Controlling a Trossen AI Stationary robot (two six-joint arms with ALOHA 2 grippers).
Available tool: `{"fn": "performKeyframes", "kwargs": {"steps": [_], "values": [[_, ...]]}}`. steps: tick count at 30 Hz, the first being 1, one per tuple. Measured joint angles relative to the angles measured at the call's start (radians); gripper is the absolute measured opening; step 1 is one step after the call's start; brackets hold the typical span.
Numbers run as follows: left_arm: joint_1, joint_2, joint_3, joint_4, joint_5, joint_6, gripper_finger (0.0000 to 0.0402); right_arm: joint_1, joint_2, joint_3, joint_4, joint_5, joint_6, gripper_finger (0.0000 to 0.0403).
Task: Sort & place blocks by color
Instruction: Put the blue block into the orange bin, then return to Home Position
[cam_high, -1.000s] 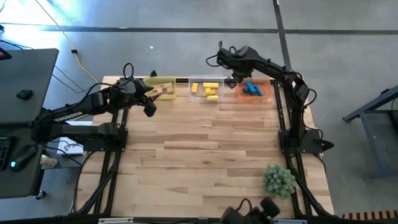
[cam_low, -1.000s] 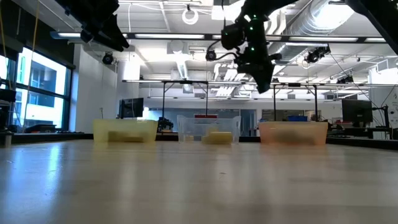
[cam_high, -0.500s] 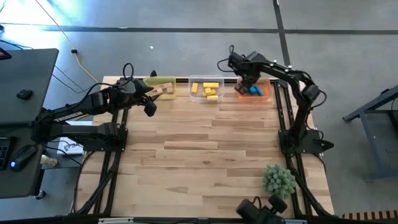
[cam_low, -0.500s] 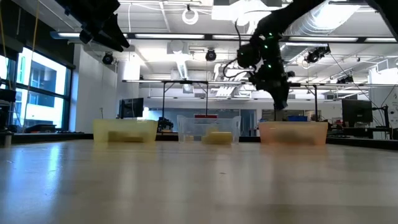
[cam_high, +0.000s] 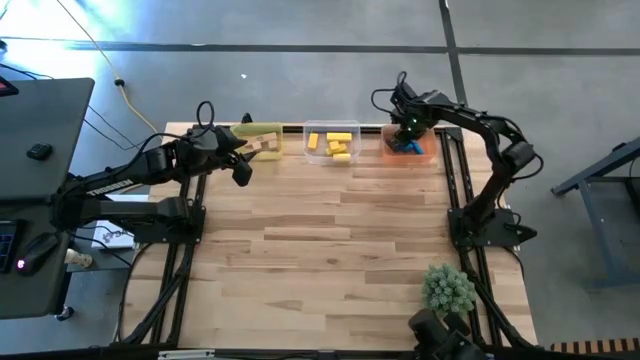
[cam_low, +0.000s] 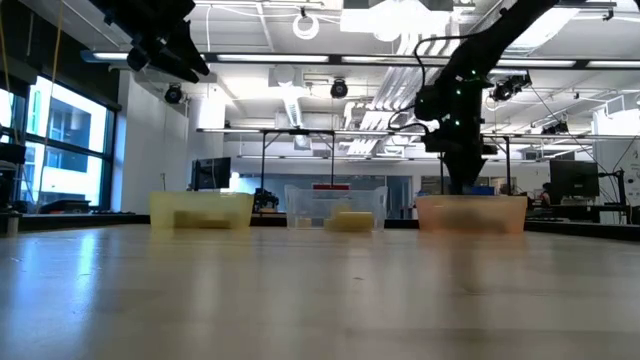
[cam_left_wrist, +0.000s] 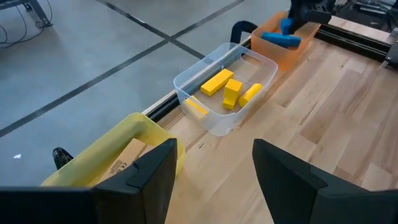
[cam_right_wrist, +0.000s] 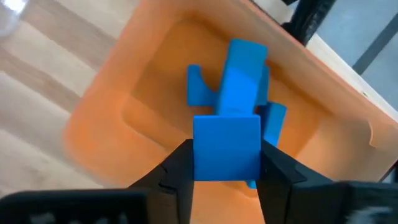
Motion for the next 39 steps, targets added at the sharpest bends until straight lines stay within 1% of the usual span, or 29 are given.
{"fn": "performKeyframes", "kwargs": {"steps": [2,5,7,10,16,18,20,23,25,31,33,37,39], "values": [[0.0,0.0,0.0,0.0,0.0,0.0,0.02,-0.003,0.0,-0.016,0.026,0.006,-0.005,0.0127],[0.0,0.0,0.0,-0.001,0.0,-0.005,0.02,-0.002,0.0,-0.019,0.048,0.003,-0.008,0.0189],[0.0,0.0,0.0,-0.001,0.006,-0.008,0.02,-0.001,0.0,-0.015,0.053,-0.002,0.004,0.0222],[0.0,0.0,0.0,-0.001,0.019,-0.007,0.02,-0.002,0.0,-0.002,0.055,-0.002,0.025,0.0246],[0.0,0.0,0.0,-0.001,0.022,-0.007,0.02,0.003,-0.002,0.037,0.045,-0.009,0.075,0.0252],[0.0,0.0,0.0,0.007,0.026,-0.011,0.02,0.011,-0.002,0.068,0.034,-0.03,0.093,0.0252],[0.0,0.0,0.0,0.025,0.051,-0.019,0.02,0.026,-0.003,0.103,0.023,-0.065,0.098,0.0253],[-0.002,-0.001,0.0,0.048,0.088,-0.015,0.02,0.056,-0.003,0.163,0.023,-0.135,0.117,0.0253],[-0.007,-0.003,0.0,0.058,0.094,-0.015,0.02,0.081,-0.003,0.203,0.023,-0.169,0.136,0.0254],[-0.056,-0.034,-0.007,0.068,0.095,-0.015,0.02,0.178,-0.003,0.319,0.042,-0.184,0.157,0.0254],[-0.075,-0.064,-0.042,0.106,0.096,-0.016,0.02,0.213,-0.003,0.353,0.059,-0.184,0.165,0.0254],[-0.107,-0.148,-0.153,0.192,0.112,-0.03,0.02,0.275,-0.004,0.408,0.093,-0.171,0.205,0.0254],[-0.117,-0.193,-0.206,0.217,0.126,-0.03,0.02,0.303,-0.004,0.432,0.1,-0.138,0.22,0.0254]]}}
